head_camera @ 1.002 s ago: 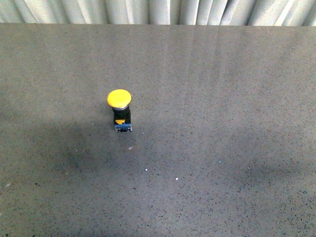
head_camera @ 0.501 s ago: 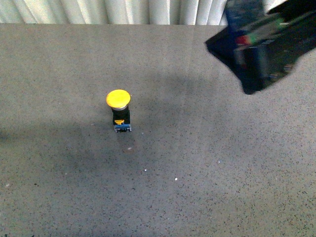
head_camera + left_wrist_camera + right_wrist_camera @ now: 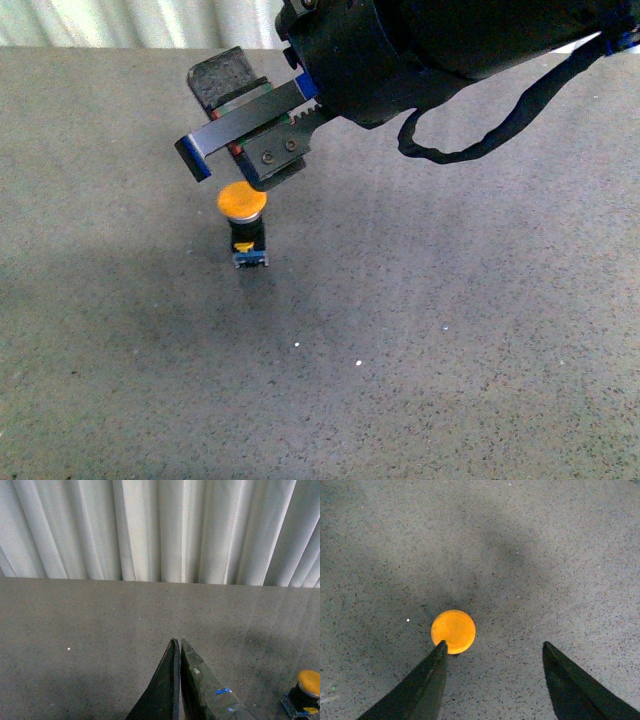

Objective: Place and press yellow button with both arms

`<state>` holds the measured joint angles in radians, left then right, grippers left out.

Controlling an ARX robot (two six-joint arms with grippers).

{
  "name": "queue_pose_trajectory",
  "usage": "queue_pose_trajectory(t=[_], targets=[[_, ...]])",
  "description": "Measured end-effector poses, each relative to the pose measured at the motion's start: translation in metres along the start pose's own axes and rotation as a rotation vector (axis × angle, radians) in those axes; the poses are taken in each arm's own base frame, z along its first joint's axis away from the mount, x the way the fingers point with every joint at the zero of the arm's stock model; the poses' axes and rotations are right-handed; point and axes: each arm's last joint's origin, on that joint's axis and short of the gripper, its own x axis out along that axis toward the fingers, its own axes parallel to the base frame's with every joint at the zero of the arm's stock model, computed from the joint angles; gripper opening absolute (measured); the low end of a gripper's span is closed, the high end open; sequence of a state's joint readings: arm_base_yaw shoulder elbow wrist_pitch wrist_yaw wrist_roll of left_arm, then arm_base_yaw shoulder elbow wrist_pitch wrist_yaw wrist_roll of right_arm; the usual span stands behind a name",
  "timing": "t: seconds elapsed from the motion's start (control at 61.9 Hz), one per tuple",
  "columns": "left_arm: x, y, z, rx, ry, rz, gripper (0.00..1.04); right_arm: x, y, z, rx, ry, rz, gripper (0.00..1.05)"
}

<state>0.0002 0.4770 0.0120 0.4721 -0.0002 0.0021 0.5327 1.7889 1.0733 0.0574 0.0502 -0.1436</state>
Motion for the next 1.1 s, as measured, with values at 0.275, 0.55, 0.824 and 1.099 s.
queue_pose_trajectory(t=[0.275,0.55,0.824,1.099], targets=[[-0.008,0.0,0.001,0.0,-0.005,0.0,0.02,0.022,0.01,-0.001,0.014,0.048,0.022,0.1],[-0.015,0.0,0.002,0.0,-0.006,0.0,0.02,0.036,0.028,-0.003,0.025,0.078,0.077,0.01],[-0.019,0.0,0.001,0.0,-0.007,0.0,0.02,0.036,0.026,-0.005,0.04,0.083,0.068,0.01],[-0.03,0.0,-0.002,0.0,0.007,0.0,0.02,0.045,0.021,-0.01,0.048,0.105,0.06,0.01]])
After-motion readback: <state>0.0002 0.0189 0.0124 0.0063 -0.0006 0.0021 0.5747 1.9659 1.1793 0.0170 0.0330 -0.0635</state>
